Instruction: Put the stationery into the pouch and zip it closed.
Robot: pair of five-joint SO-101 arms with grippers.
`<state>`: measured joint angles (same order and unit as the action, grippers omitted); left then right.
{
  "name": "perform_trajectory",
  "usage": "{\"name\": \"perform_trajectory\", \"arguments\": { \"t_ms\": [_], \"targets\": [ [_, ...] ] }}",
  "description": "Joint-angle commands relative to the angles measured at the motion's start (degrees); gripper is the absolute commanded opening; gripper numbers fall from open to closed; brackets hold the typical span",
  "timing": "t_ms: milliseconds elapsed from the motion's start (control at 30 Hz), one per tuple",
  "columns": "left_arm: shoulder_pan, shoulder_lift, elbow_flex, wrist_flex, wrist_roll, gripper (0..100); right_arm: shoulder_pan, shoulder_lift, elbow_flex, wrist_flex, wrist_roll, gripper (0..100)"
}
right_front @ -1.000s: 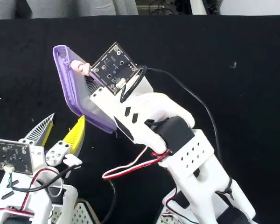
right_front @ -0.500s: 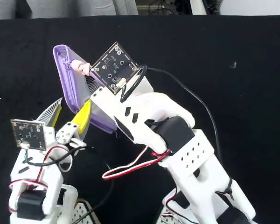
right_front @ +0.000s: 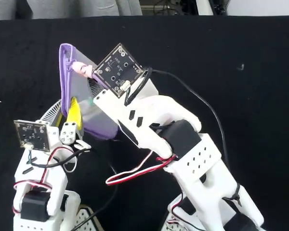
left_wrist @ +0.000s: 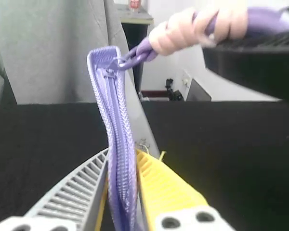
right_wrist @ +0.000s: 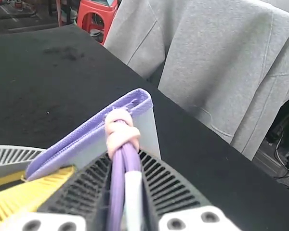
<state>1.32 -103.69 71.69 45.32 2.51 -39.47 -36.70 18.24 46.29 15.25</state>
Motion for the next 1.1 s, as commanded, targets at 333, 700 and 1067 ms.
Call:
{"name": "perform_trajectory", "arguments": {
  "t_ms": [333, 700, 1067],
  "targets": [
    [0.66, -0.79, -21.32, 13.27, -12.31, 3, 0.79, -0.31, 1.27, -0.35, -0.44, 14.7],
    [8.92, -0.7, -21.85, 20.48, -18.29, 3, -2.99, -0.22, 1.71, 0.09, 0.0, 15.5],
    [8.84, -0.7, -21.76, 20.48, -18.29, 3, -2.9, -0.22, 2.59, -0.35, 0.0, 15.6]
  ]
}}
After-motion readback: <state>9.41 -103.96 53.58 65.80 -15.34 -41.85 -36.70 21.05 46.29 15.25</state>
